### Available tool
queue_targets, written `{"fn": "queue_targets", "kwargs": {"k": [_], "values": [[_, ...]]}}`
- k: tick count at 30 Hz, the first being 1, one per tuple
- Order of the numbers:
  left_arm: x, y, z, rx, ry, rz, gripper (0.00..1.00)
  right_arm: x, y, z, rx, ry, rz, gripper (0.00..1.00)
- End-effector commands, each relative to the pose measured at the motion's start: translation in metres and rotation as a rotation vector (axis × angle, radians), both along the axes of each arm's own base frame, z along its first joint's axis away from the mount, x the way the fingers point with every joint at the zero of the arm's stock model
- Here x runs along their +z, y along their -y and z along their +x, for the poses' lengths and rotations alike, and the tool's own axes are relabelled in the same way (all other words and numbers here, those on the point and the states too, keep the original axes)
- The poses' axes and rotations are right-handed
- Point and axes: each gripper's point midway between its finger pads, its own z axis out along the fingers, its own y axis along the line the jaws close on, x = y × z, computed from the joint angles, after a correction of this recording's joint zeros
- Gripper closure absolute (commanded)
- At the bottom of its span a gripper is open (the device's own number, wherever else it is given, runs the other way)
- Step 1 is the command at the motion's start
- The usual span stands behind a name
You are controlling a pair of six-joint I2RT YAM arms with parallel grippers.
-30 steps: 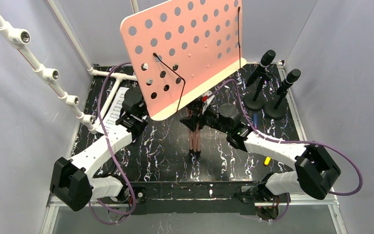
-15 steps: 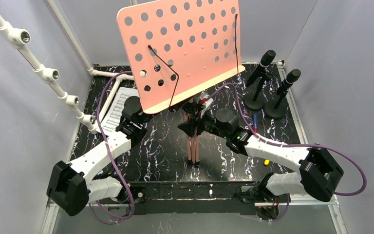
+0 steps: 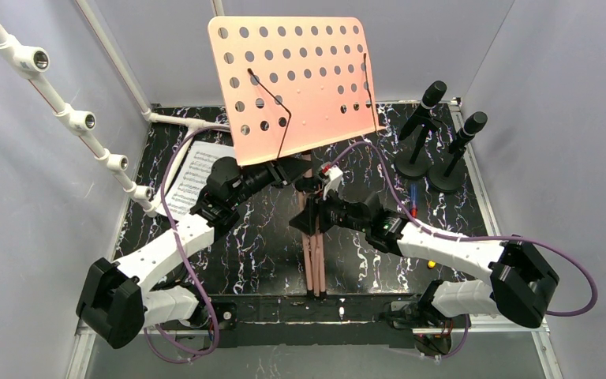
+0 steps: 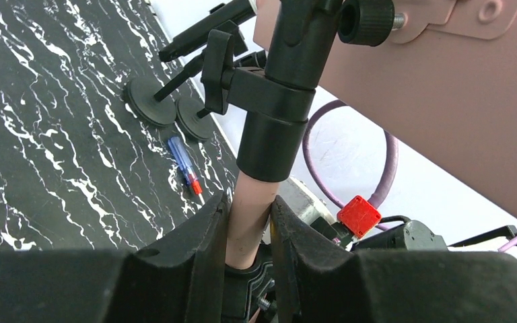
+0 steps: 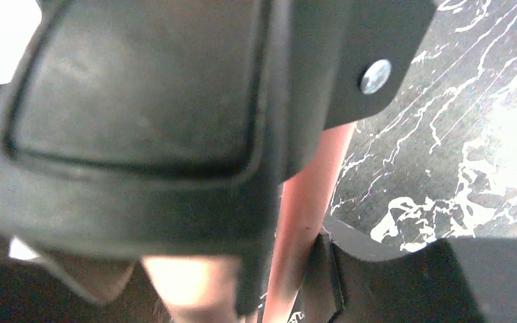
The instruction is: Pack up the instrument practice props
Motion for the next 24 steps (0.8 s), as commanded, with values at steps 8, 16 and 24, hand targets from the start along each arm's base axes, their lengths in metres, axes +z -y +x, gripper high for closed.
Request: {"fn": "queue_targets", "kwargs": {"k": [8,16,24], "values": [[-0.024,-0.009,0.021,0.110,-0.055,-0.028,1.00,0.053,-0.007,0.040,-0.192,0.036,0.200,0.99],[-0.070,-0.002,0.035,0.109,-0.143,0.046,1.00,0.027,-0.003,0.058,-0.314,-0.013,0.165,0.99],[-0.110,0.000,0.052,0.115,-0.241,0.086,1.00,0.005,-0.002,0.078,-0.402,-0.038,0.111,0.99]]}}
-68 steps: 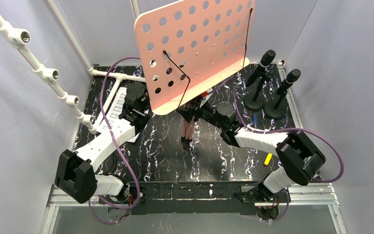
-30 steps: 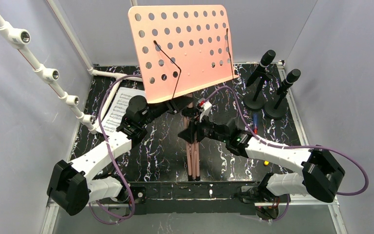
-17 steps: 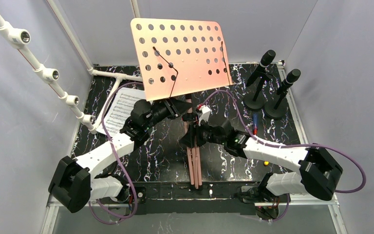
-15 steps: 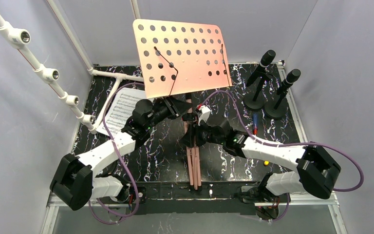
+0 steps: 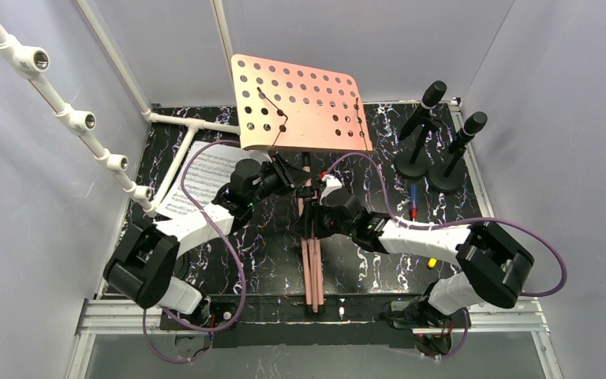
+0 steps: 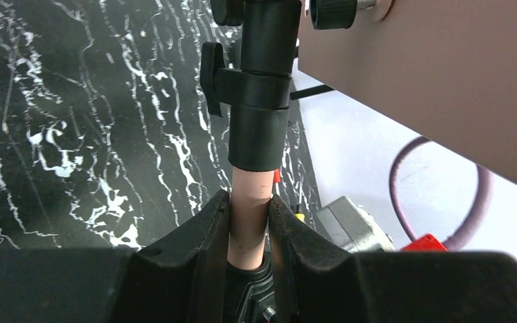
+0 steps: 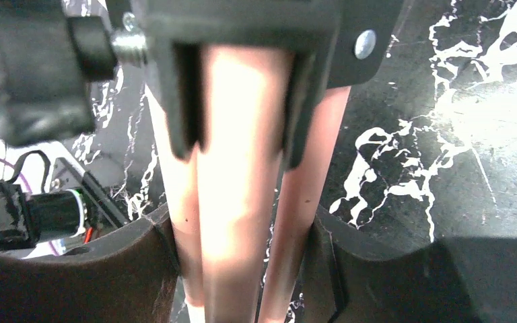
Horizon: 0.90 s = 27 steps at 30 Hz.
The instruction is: Pack up the instrument practice props
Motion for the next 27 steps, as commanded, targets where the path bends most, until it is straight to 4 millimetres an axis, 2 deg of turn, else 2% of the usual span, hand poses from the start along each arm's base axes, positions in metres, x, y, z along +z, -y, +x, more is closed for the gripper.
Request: {"fn": "queue_targets", "kwargs": {"k": [1,7,8,12,17,21,25,27], "values": [[0.000,-0.002,0.013,0.011,-0.001,-0.020,1.00,0.078,-0.007,0.072,-0.222,0.264,0.164,0.99],[-0.033,0.001,0.027,0.003,-0.078,-0.018,1.00,0.056,-0.008,0.086,-0.263,0.228,0.131,0.99],[-0.033,0.003,0.030,-0.002,-0.081,-0.026,1.00,0.055,-0.008,0.087,-0.269,0.224,0.132,0.99],[-0.054,0.013,0.047,-0.046,-0.135,-0.054,1.00,0.038,-0.005,0.100,-0.315,0.209,0.110,0.99],[-0.060,0.023,0.059,-0.104,-0.154,-0.070,1.00,0.028,-0.001,0.108,-0.354,0.199,0.086,0.99],[-0.067,0.030,0.062,-0.146,-0.178,-0.081,1.00,0.025,-0.002,0.110,-0.364,0.189,0.084,0.99],[-0.076,0.021,0.071,-0.121,-0.189,-0.074,1.00,0.022,-0.004,0.118,-0.375,0.182,0.063,0.99],[-0.081,0.013,0.076,-0.097,-0.199,-0.071,0.93,0.022,-0.005,0.122,-0.382,0.181,0.066,0.99]]}}
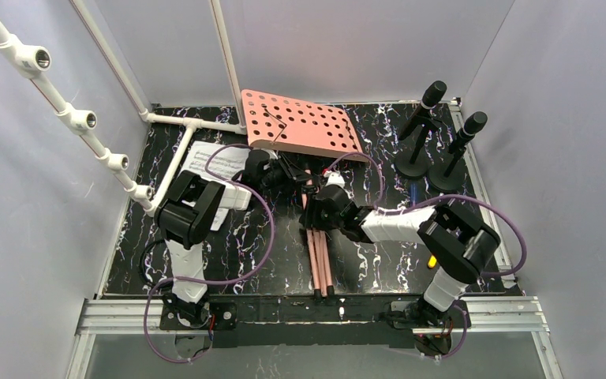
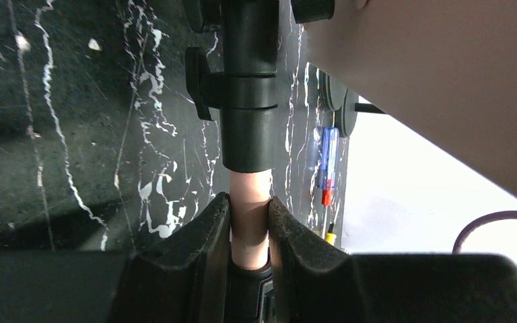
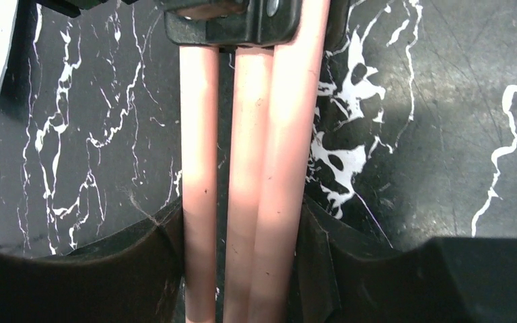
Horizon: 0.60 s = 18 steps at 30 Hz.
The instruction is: Pack up the instrument practice props
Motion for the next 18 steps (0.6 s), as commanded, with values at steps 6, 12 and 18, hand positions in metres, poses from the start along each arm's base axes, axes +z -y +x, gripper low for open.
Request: {"fn": "queue_targets", "kwargs": {"k": [6,12,18], "values": [[0.024,-0.017,0.007,-0.010,0.047,-0.062,0.63,0.091,-0.028,0.085,-0.185,0.248,0.220,0.99],[0.015,-0.023,-0.007,-0.015,0.017,-0.039,0.51,0.085,-0.026,0.090,-0.230,0.230,0.243,0.99],[0.009,-0.047,-0.033,0.018,0.006,0.063,0.47,0.089,-0.025,0.091,-0.230,0.238,0.239,0.99]]}}
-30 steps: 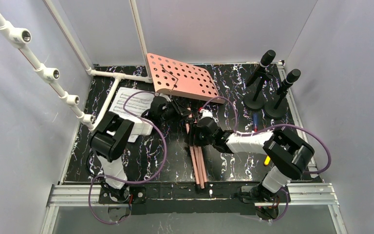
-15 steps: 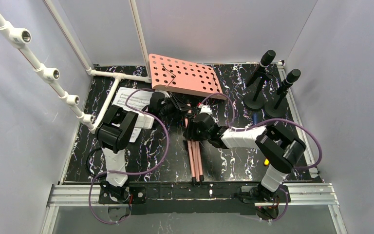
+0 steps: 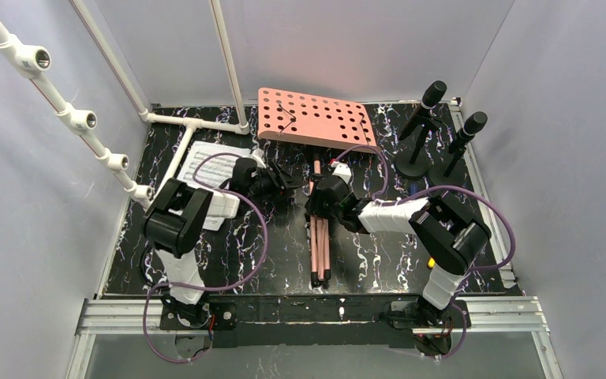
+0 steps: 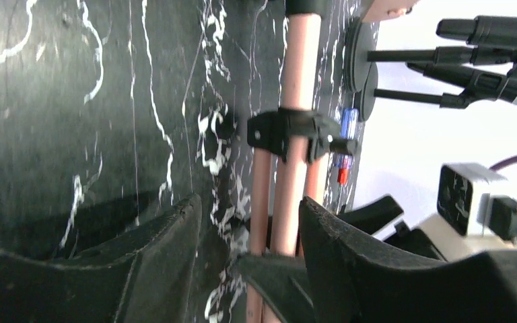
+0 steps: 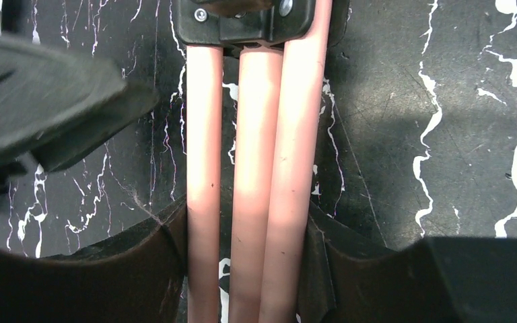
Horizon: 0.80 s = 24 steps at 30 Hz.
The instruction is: Pack up the instrument practice props
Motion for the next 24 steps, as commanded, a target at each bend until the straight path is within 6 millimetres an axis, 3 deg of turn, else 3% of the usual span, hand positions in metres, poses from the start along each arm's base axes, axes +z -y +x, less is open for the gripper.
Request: {"fn": "queue_targets", "kwargs": {"k": [1,6,9,14,19,21,24], "values": [[0.022,-0.018,-0.021,0.002,0.064,0.074,0.46,0.093,-0.035,0.045,-0.063,0.228,0.237,0.99],[0.043,-0.054,-0.042,0.056,0.095,0.250,0.44,0.086,-0.044,0.039,-0.021,0.187,0.237,0.99],[0.067,-0.093,-0.053,0.115,0.134,0.460,0.40,0.078,-0.049,0.033,-0.010,0.155,0.234,0.99],[0.144,-0.158,-0.065,0.214,0.335,0.752,0.32,0.069,-0.064,0.022,0.020,0.119,0.210,0.89],[0.217,-0.192,-0.076,0.265,0.569,0.899,0.28,0.059,-0.074,0.009,0.026,0.105,0.175,0.75],[0.226,-0.203,-0.077,0.293,0.628,0.955,0.28,0.058,-0.079,0.003,0.018,0.102,0.178,0.68],[0.220,-0.214,-0.081,0.330,0.640,0.993,0.28,0.058,-0.091,-0.003,0.013,0.108,0.179,0.51]]}}
